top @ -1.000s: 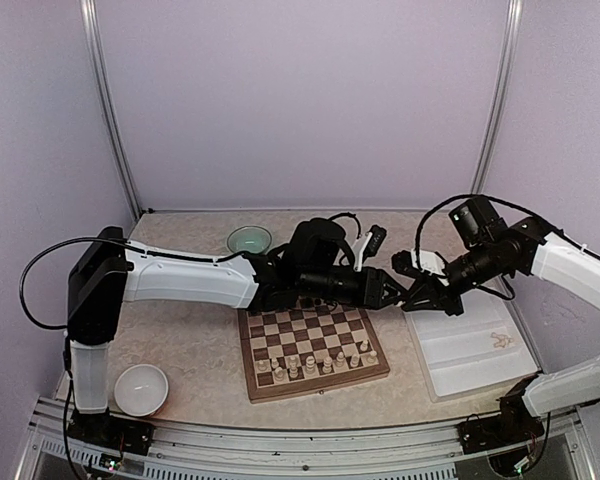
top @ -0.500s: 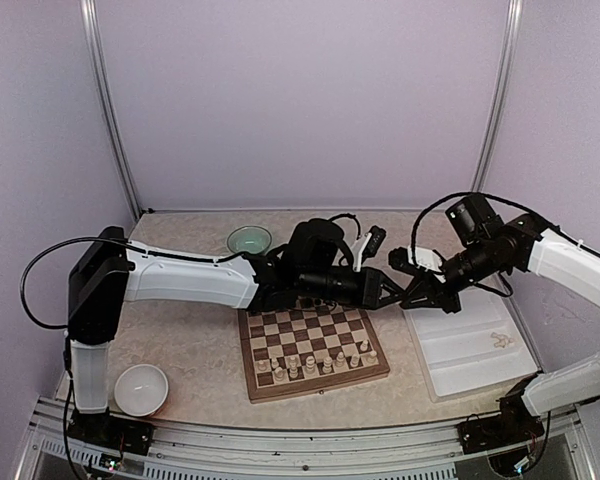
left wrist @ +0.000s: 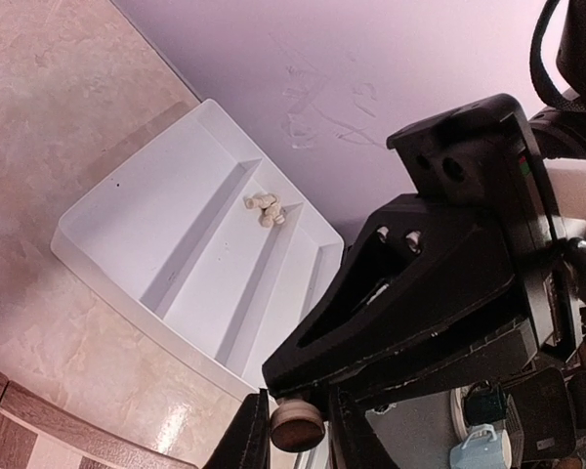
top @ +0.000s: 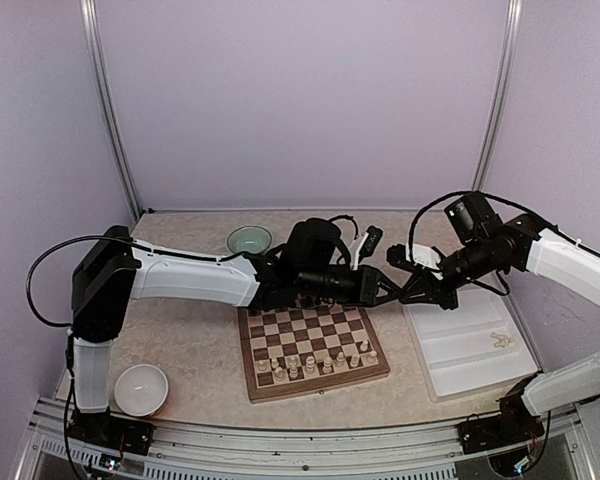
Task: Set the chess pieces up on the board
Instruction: Pass from the right arm to the left
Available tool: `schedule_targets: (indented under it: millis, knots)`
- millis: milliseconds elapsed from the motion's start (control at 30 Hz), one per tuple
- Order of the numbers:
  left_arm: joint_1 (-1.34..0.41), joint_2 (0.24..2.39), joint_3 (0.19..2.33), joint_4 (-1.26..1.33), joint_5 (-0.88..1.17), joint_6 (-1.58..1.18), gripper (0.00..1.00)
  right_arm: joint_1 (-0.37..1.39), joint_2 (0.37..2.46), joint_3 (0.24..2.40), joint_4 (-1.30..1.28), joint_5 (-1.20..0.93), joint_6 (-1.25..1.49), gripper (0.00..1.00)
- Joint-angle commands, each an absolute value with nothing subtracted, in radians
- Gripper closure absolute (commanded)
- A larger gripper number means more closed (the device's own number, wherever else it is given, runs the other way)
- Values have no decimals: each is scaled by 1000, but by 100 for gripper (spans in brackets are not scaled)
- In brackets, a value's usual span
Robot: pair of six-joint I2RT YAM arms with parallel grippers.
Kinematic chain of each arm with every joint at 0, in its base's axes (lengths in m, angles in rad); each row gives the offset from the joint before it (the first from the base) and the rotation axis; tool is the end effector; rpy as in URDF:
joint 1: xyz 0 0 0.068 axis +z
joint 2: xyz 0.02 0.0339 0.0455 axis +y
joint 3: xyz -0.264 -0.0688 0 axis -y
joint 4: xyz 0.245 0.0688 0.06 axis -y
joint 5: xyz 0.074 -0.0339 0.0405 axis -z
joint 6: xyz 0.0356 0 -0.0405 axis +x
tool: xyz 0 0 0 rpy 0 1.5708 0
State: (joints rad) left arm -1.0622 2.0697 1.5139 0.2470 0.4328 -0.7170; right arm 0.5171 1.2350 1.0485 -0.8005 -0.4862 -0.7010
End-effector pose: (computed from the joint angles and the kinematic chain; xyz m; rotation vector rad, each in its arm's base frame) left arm 0.2243 -0.4330 0.2347 0.7166 2.0795 -1.5333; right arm 0.2030 0.1346 0.2883 -1.5630 1.9193 0.5415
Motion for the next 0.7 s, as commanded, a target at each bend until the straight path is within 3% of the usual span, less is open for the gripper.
schedule_targets:
  millis: [0,300,500,667]
  knots:
    - [-1059,2075,1483,266,472,-722,79,529,1250,1047,-730,-482,-679,94]
    - [-1051,2069,1462,305,490,-723,87,530,1269,1079,-764,-520,-699,90]
    - [-1039,2027,1397,468,474,-729,90,460,1184,1102,-728,-589,-618,60]
    - [-1032,1967,1352,620,385,-709,90,265,1142,1124,-627,-867,-444,55]
